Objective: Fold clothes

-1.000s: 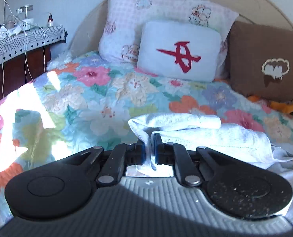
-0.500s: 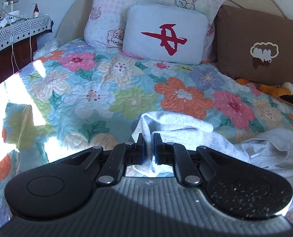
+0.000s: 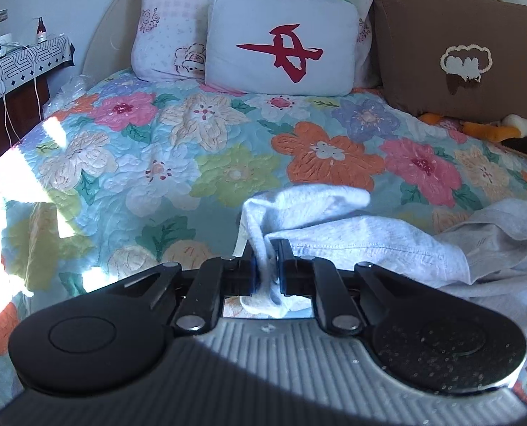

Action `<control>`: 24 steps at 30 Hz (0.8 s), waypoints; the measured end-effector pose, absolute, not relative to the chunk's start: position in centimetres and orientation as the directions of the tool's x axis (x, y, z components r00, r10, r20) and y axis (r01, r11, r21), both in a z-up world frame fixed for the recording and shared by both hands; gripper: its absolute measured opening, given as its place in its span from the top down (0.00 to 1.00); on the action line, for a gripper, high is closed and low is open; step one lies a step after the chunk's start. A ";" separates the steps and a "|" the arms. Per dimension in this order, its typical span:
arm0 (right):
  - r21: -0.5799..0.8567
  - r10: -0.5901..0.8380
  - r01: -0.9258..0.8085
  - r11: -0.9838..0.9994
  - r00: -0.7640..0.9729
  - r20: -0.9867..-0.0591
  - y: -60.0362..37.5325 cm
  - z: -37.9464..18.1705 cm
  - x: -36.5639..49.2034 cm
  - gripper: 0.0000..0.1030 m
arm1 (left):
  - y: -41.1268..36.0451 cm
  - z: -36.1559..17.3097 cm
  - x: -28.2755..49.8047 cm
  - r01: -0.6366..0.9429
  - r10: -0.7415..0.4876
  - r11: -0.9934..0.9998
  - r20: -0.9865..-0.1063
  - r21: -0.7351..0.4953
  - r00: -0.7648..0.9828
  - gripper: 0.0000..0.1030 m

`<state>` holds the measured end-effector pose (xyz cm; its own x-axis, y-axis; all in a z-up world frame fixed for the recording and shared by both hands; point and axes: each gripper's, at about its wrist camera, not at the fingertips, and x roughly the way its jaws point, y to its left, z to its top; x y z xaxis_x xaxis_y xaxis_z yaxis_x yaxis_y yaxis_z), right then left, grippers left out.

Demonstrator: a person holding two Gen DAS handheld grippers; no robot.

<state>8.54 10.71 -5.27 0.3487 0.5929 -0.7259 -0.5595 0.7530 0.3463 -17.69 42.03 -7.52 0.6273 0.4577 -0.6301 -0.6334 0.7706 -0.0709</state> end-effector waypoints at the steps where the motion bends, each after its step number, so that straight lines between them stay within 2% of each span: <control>1: 0.370 0.595 -0.534 0.760 0.344 -0.726 11.1 -5.8 8.8 0.36 | 42.2 -7.6 -17.5 -0.627 0.450 0.776 -0.634 -0.071 0.629 0.80; 2: 0.394 0.599 -0.509 0.765 0.338 -0.726 11.4 -6.3 9.1 0.36 | 42.3 -7.8 -17.3 -0.619 0.442 0.782 -0.635 -0.073 0.634 0.77; 4: 0.426 0.610 -0.491 0.760 0.312 -0.729 12.4 -7.2 9.9 0.36 | 42.5 -8.1 -16.8 -0.594 0.422 0.801 -0.634 -0.075 0.648 0.60; 6: 0.393 0.584 -0.513 0.763 0.287 -0.759 14.1 -8.1 10.9 0.36 | 42.8 -8.5 -16.2 -0.574 0.408 0.816 -0.634 -0.069 0.657 0.58; 7: 0.361 0.561 -0.522 0.773 0.296 -0.773 14.8 -8.5 11.3 0.37 | 42.9 -8.8 -15.8 -0.565 0.404 0.823 -0.635 -0.062 0.659 0.61; 8: 0.340 0.552 -0.532 0.776 0.311 -0.774 15.2 -8.7 11.6 0.48 | 43.1 -9.1 -15.5 -0.555 0.401 0.830 -0.635 -0.054 0.661 0.65; 9: 0.336 0.564 -0.549 0.765 0.320 -0.761 15.5 -8.8 11.7 0.63 | 43.3 -9.3 -15.1 -0.549 0.402 0.835 -0.636 -0.041 0.658 0.82; 10: 0.335 0.584 -0.575 0.747 0.326 -0.744 15.8 -8.7 11.8 0.91 | 43.5 -9.3 -14.7 -0.549 0.409 0.836 -0.644 -0.020 0.647 0.90; 12: 0.274 0.609 -0.647 0.712 0.376 -0.698 16.4 -8.0 11.6 0.91 | 44.1 -9.2 -13.9 -0.554 0.423 0.833 -0.650 0.004 0.631 0.91; 15: 0.128 0.591 -0.713 0.689 0.451 -0.669 18.2 -6.5 12.0 0.92 | 45.5 -8.1 -13.3 -0.587 0.438 0.808 -0.616 -0.049 0.655 0.92; 20: 0.069 0.615 -0.725 0.686 0.526 -0.587 21.4 -2.0 15.8 0.94 | 47.4 -5.9 -10.3 -0.622 0.503 0.782 -0.559 -0.029 0.659 0.92; 24: 0.013 0.611 -0.672 0.741 0.665 -0.430 24.1 3.3 18.8 0.94 | 50.8 -2.0 -7.9 -0.664 0.520 0.724 -0.485 -0.187 0.703 0.92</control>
<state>18.77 24.06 3.26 0.6650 0.6108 -0.4297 -0.6718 0.7406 0.0133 -7.87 50.84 -2.01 0.7031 0.5202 -0.4848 -0.6643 0.7237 -0.1869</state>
